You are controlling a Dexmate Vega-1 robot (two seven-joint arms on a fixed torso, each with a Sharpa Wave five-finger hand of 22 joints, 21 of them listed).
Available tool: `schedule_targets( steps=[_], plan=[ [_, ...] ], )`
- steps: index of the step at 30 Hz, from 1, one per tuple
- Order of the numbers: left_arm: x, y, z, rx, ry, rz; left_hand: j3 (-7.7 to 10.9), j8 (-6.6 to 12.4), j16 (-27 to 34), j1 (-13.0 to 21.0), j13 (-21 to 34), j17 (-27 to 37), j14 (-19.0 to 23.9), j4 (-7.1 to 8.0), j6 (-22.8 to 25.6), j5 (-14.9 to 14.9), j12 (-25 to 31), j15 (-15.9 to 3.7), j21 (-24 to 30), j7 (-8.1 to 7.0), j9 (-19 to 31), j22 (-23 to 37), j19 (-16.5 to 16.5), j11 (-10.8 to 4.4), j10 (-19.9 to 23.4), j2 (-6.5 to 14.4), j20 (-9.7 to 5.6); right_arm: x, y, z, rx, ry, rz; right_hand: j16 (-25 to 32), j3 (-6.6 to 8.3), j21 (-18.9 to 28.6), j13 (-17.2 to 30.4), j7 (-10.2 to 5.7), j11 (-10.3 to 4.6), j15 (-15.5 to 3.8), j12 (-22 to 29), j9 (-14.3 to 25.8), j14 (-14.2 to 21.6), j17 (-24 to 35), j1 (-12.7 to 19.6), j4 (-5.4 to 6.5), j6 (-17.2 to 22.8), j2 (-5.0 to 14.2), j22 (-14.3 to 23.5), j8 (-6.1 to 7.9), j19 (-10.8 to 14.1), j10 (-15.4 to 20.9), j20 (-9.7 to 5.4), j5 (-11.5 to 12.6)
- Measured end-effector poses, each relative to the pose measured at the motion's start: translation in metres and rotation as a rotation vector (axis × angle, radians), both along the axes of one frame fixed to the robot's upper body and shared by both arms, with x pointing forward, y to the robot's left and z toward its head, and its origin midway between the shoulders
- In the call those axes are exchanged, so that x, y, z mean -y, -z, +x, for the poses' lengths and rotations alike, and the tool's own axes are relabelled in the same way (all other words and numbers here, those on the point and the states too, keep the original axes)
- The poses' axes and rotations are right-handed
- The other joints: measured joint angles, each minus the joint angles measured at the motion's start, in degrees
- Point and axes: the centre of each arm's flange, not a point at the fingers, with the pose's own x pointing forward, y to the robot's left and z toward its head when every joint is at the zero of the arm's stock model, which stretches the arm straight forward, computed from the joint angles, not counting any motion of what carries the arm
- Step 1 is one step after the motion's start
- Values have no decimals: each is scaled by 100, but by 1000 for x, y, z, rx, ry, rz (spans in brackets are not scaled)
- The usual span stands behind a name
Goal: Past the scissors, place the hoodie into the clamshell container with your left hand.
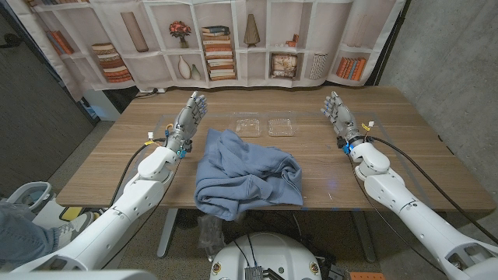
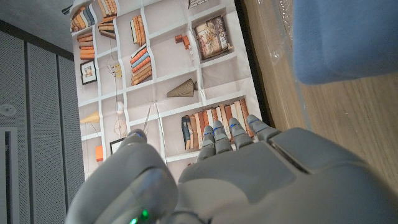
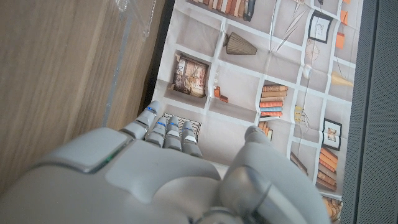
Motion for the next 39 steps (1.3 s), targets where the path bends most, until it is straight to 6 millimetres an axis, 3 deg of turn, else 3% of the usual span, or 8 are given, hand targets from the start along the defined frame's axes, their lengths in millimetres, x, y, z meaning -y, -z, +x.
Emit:
schedule_targets(
  steps=[17, 39],
  plan=[
    [-10, 8, -14, 41, 0, 14, -15, 0, 0, 0, 0, 0, 61, -15, 52, 0, 0, -1, -32, 11, 0, 0, 51, -4, 41, 0, -11, -6, -5, 3, 10, -2, -6, 0, 24, -22, 0, 0, 0, -1, 0, 0, 0, 0, 0, -24, 0, 0, -1, 0, -1, 0, 0, 0],
    [-10, 17, -36, 84, -11, 45, -39, 0, -26, 30, 0, 28, 60, -40, 102, 0, -27, -1, -53, -1, 0, 0, 50, 8, 90, 30, -12, -5, -17, 9, 38, 1, -12, 0, 0, -66, -1, 0, -21, 9, 0, -1, 52, -1, 0, -47, 0, 0, -1, 0, 30, 20, 32, -39]
  ],
)
